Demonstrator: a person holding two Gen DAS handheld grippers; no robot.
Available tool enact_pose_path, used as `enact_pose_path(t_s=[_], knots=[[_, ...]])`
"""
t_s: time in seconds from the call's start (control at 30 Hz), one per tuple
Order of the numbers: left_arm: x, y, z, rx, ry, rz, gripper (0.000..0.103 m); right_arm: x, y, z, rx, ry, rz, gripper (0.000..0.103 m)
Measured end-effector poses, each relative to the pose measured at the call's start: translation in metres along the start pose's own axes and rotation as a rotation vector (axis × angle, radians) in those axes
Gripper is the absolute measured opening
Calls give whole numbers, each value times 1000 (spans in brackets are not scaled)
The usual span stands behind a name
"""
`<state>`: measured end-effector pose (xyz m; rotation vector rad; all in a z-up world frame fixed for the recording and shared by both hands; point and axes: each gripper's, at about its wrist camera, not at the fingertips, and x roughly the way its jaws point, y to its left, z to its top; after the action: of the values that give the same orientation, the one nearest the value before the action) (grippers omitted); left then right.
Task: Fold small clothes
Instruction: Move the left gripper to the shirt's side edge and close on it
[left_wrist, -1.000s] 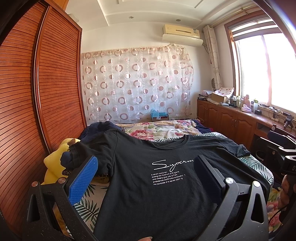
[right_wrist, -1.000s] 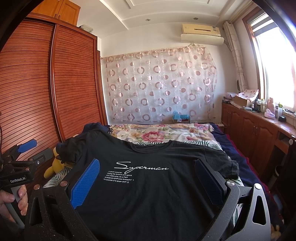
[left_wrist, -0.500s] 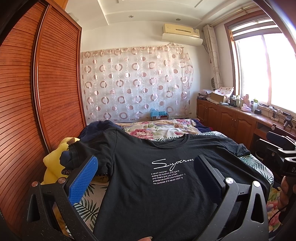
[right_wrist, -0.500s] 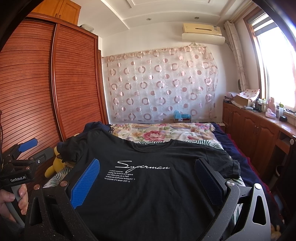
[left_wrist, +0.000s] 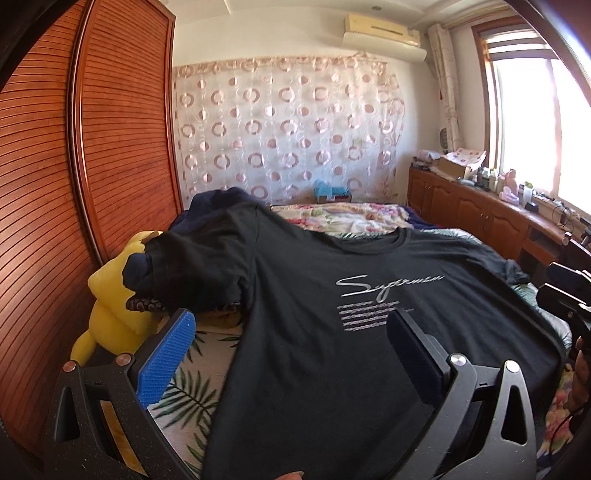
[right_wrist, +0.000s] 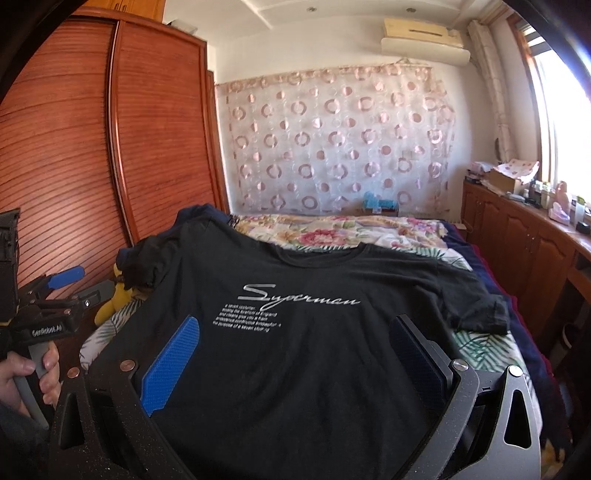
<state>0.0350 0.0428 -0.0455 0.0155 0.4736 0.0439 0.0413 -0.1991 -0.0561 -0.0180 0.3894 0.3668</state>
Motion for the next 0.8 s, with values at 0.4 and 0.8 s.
enact_pose_path(t_s=[0.4,0.8], knots=[[41,44,9,15,60,60,103,67,-19,29,-51,91,64,102],[68,99,48,-38,70,46,103,101,-32,59,-81,135,179,102]])
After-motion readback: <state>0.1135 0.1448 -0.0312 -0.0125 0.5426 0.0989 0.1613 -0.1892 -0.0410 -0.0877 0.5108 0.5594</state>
